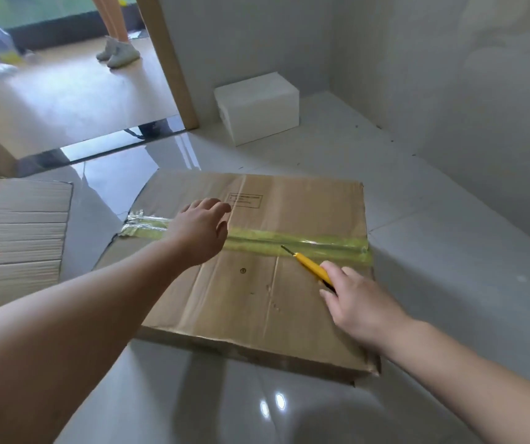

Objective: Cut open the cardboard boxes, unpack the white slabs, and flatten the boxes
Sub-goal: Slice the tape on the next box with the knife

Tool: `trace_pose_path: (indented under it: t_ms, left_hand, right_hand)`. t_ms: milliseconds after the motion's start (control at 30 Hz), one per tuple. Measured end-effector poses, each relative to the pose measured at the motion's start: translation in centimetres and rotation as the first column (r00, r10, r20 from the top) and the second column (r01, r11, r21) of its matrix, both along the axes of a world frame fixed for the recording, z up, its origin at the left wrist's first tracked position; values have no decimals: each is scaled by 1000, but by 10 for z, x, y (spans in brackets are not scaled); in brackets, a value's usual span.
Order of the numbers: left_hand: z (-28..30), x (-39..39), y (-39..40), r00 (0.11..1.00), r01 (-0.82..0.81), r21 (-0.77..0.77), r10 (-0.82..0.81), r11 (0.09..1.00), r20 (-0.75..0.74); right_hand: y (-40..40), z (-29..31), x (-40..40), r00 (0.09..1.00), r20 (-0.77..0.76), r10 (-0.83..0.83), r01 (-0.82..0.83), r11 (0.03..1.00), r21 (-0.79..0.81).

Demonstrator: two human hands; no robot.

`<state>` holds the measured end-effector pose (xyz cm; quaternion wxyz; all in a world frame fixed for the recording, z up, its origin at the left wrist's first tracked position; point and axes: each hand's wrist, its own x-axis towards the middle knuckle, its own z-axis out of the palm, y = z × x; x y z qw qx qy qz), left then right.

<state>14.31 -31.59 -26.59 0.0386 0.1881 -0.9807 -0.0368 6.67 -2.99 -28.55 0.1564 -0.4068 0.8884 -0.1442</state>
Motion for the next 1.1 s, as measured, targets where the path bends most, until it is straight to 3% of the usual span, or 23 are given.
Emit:
trace_pose_path:
  t_ms: [100, 233, 433, 567, 700, 833, 933, 1100]
  left_hand:
    - [-2, 28, -27, 995, -47, -40, 50, 998, 87]
    - [-13, 49, -43, 982, -133, -42, 137, 990, 131]
    - [-23, 52, -55, 994, -85, -10, 85, 996, 73]
    - [-21, 48, -68, 993, -117, -2, 117, 993, -10]
    - [-30, 56, -86, 980, -194, -24, 195, 981, 33]
    - [-42, 67, -105, 888, -409, -7, 400, 912, 228]
    - [-47, 67, -103, 847, -506, 101, 471, 857, 246]
    - [-46, 53, -82, 831, -535, 96, 502, 839, 240]
  right_hand:
    - [-22, 0, 28, 983, -13, 185, -182, 975, 130]
    - [-44, -1, 41, 943, -103, 318, -282, 923, 263]
    - [-53, -4, 40, 933, -102, 344, -302, 906, 297]
    - [-47, 2, 12, 965, -130, 228, -180, 936, 303]
    - [-37, 7, -21, 955, -295, 41, 46, 958, 282]
    - [-34, -3, -30, 934, -273, -230, 242, 970, 11]
    - [-43, -11, -27, 933, -241, -267, 271, 962, -15]
    - [-48, -13, -37, 915, -252, -315, 340, 938, 61]
